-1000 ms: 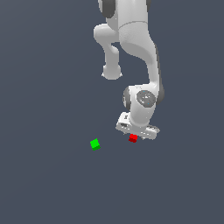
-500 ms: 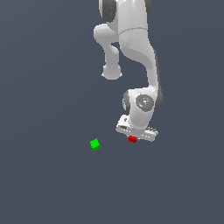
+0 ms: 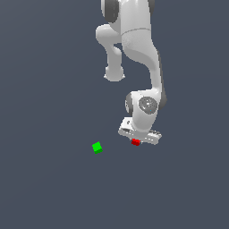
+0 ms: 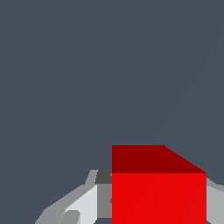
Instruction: Stack the red cube on top of the green cube.
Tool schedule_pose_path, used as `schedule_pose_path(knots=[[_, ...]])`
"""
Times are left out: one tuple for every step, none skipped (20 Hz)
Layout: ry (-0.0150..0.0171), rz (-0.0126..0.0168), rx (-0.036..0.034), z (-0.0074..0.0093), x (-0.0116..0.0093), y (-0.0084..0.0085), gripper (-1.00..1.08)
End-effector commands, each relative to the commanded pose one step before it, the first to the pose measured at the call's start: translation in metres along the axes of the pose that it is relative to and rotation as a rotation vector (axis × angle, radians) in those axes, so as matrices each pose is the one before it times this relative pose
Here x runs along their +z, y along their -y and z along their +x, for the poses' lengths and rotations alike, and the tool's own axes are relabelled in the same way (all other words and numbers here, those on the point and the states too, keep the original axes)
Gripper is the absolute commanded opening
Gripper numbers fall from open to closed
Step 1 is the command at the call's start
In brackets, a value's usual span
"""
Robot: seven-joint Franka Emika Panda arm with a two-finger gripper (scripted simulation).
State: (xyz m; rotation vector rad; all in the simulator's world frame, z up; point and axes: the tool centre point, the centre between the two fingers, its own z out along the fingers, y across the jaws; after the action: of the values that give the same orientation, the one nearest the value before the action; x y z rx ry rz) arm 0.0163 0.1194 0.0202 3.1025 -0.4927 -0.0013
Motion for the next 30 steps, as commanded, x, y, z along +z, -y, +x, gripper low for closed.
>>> schedule_pose_path(knots=[[-0.00077,0.00034,0.00005,0.00018,-0.0025,0.00001,-1.0],[0.0,0.0,0.0,-0.0001,-0.00208,-0.00005,-1.0],[0.0,0.0,0.0,-0.00011,-0.0027,-0.00006,-1.0],[0.0,0.0,0.0,-0.00012,-0.00334,-0.00006,-1.0],[0.0,0.0,0.0,-0.00012,-0.004,-0.00006,-1.0],[0.0,0.0,0.0,-0.00012,-0.00468,-0.00006,-1.0],[0.0,0.0,0.0,-0.00012,-0.00537,-0.00006,-1.0],[0.0,0.0,0.0,-0.00012,-0.00608,-0.00006,-1.0],[0.0,0.0,0.0,-0.00012,-0.00682,-0.00006,-1.0],[0.0,0.0,0.0,-0.00012,-0.00756,-0.00006,-1.0],[0.0,0.0,0.0,-0.00011,-0.00781,-0.00006,-1.0],[0.0,0.0,0.0,-0.00009,-0.00728,-0.00005,-1.0],[0.0,0.0,0.0,-0.00007,-0.00671,-0.00003,-1.0],[0.0,0.0,0.0,-0.00003,-0.00613,-0.00002,-1.0],[0.0,0.0,0.0,0.00001,-0.00554,0.0,-1.0],[0.0,0.0,0.0,0.00005,-0.00494,0.00002,-1.0],[0.0,0.0,0.0,0.0001,-0.00432,0.00005,-1.0],[0.0,0.0,0.0,0.00015,-0.0037,0.00008,-1.0],[0.0,0.0,0.0,0.00019,-0.00305,0.0001,-1.0],[0.0,0.0,0.0,0.00022,-0.00236,0.00011,-1.0],[0.0,0.0,0.0,0.00021,-0.00164,0.00011,-1.0],[0.0,0.0,0.0,0.00015,-0.00094,0.00008,-1.0],[0.0,0.0,0.0,0.00006,-0.0003,0.00003,-1.0],[-0.00085,0.00048,0.00002,0.00007,0.00153,0.00004,-1.0],[0.0,0.0,0.0,0.00019,0.00011,-0.00036,-1.0],[0.0,0.0,0.0,0.00058,0.00032,-0.00108,-1.0],[0.0,0.0,0.0,0.00096,0.00054,-0.00181,-1.0],[0.0,0.0,0.0,0.00134,0.00075,-0.00253,-1.0],[0.0,0.0,0.0,0.00173,0.00097,-0.00325,-1.0],[0.0,0.0,0.0,0.00212,0.00118,-0.00396,-1.0]])
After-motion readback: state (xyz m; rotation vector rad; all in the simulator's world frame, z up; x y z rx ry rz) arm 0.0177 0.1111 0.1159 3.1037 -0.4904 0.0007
